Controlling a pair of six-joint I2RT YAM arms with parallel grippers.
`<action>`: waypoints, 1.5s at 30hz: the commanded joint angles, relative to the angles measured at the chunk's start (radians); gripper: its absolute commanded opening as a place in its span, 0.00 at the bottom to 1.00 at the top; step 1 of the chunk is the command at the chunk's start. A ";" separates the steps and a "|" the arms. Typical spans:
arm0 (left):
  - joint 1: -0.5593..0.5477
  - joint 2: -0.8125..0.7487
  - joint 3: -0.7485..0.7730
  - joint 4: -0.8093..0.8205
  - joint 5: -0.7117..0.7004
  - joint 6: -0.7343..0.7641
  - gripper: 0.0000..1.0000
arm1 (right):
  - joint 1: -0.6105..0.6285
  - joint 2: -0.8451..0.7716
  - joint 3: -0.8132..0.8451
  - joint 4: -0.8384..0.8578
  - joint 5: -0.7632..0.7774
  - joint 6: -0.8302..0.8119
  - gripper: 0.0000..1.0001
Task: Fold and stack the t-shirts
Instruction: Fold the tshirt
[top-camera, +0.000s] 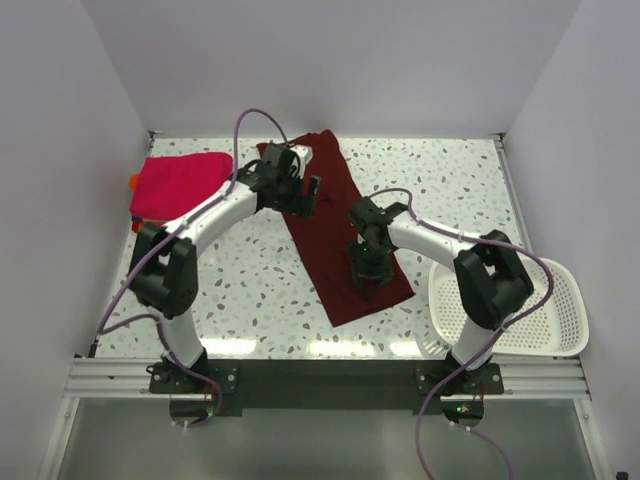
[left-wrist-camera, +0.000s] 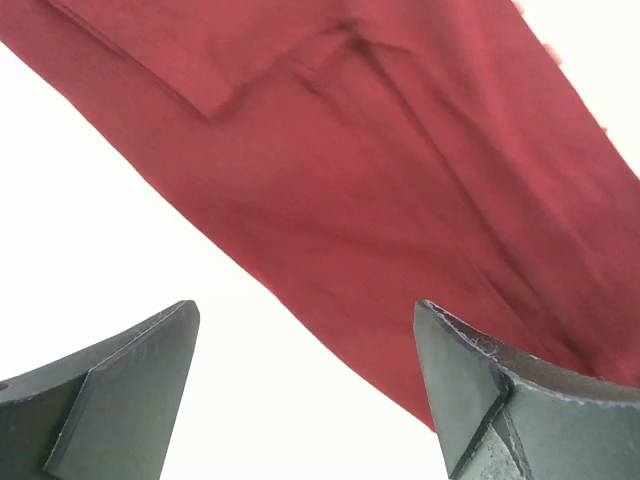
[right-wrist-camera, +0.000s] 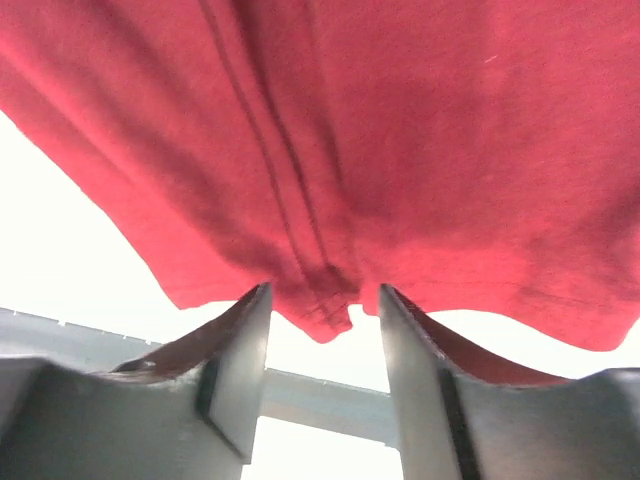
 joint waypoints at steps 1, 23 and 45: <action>-0.049 -0.133 -0.154 0.040 -0.009 -0.071 0.93 | 0.003 -0.018 0.006 -0.036 -0.084 -0.002 0.49; -0.285 -0.200 -0.361 0.003 -0.025 -0.213 0.93 | 0.002 0.054 -0.133 -0.004 -0.220 -0.009 0.34; -0.302 -0.246 -0.388 -0.026 -0.037 -0.230 0.93 | 0.002 0.020 -0.150 0.094 -0.132 0.033 0.32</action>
